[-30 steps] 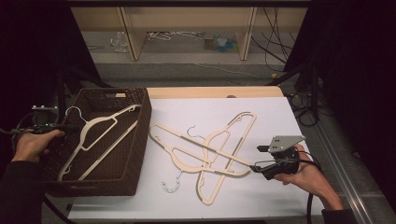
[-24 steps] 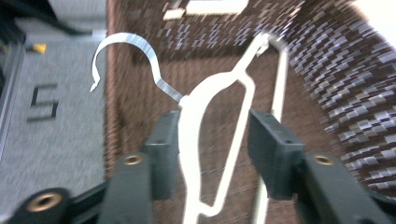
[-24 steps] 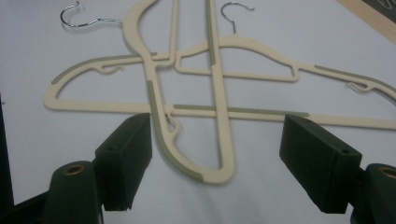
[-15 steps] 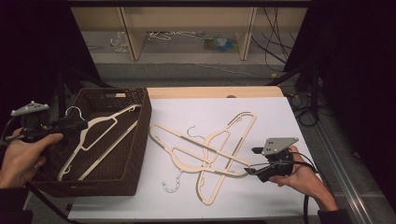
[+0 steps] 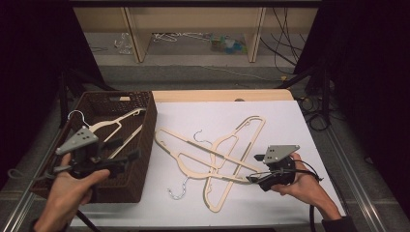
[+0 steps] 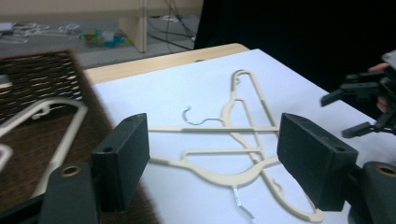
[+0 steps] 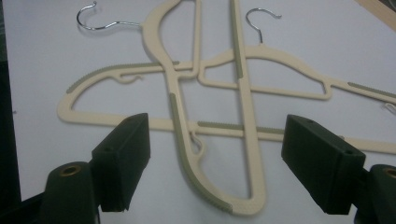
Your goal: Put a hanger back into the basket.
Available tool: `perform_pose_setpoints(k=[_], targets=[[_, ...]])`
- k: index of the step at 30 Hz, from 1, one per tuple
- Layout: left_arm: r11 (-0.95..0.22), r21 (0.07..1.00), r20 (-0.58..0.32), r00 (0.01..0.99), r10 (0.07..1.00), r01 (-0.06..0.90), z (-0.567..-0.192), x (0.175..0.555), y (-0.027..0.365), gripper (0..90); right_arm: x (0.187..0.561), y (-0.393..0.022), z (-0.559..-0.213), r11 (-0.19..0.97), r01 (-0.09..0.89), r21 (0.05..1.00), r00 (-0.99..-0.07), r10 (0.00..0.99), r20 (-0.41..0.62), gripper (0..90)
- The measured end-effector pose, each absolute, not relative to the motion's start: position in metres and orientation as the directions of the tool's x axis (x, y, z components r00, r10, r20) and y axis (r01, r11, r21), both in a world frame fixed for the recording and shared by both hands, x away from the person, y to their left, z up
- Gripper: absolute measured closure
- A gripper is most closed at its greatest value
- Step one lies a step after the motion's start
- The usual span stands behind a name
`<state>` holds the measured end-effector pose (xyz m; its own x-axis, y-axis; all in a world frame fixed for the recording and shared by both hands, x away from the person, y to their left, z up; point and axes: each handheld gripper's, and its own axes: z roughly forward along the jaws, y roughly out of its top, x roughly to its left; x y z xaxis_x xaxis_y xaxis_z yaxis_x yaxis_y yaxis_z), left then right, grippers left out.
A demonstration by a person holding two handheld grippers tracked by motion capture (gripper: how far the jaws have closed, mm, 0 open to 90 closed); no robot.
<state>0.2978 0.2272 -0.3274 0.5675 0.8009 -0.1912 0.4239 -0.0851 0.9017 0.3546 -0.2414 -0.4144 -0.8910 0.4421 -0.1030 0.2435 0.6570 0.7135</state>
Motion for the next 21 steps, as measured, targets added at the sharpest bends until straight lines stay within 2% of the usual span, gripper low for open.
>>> perform_pose_setpoints(k=[10, 16, 21], targets=[[-0.110, 0.901, -0.193, 0.616, 0.764, 0.419, -0.357, 0.279, 0.179, 20.6, 0.354, -0.232, -0.421, 0.642, 0.250, 0.725, -0.884, 0.456, -0.099, 22.1], [-0.163, 0.893, -0.162, 0.638, 0.753, 0.420, -0.380, 0.276, 0.168, 18.6, 0.352, -0.226, -0.425, 0.647, 0.242, 0.723, -0.888, 0.449, -0.104, 20.6], [-0.158, 0.895, -0.161, 0.633, 0.757, 0.417, -0.393, 0.277, 0.163, 17.1, 0.349, -0.223, -0.426, 0.651, 0.241, 0.720, -0.892, 0.442, -0.101, 20.0]])
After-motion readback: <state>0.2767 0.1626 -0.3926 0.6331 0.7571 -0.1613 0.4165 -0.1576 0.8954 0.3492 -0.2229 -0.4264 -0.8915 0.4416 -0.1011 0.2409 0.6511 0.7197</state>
